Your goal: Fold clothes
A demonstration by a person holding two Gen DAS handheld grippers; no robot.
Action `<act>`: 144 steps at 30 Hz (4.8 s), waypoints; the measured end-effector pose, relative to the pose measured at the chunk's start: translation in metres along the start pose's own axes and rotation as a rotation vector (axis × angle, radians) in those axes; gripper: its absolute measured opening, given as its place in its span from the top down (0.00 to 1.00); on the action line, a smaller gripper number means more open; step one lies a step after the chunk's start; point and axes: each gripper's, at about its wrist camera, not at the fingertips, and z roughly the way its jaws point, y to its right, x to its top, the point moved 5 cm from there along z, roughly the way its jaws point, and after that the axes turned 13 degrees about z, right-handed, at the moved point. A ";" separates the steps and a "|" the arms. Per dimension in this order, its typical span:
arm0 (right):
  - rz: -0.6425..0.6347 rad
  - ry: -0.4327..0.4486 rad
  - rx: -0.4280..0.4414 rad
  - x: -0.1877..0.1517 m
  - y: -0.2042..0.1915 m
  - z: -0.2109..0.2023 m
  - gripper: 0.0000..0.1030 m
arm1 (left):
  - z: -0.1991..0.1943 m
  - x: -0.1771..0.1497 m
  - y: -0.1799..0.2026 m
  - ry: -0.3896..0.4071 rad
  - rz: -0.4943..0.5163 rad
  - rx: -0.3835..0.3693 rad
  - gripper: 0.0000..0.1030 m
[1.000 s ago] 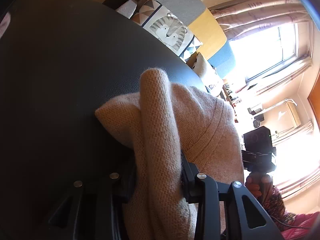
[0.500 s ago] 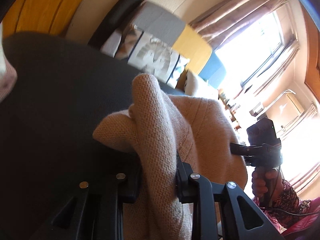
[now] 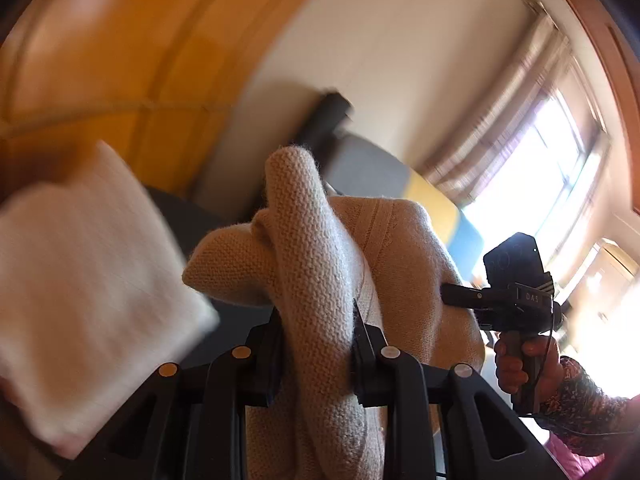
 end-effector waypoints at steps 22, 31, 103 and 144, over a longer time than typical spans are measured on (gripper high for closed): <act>-0.126 -0.165 0.005 0.087 -0.055 0.300 0.17 | -0.051 -0.047 -0.235 0.090 -0.332 0.368 0.70; -0.216 0.075 -0.004 0.084 -0.067 0.227 0.12 | -0.115 -0.022 -0.212 0.263 -0.243 0.575 0.74; -0.457 0.256 -0.438 -0.227 -0.085 0.056 0.19 | -0.161 -0.088 0.083 -0.023 -0.108 1.061 0.68; -0.542 0.276 -0.450 -0.227 -0.110 0.068 0.19 | -0.160 -0.094 0.072 -0.098 -0.158 1.069 0.68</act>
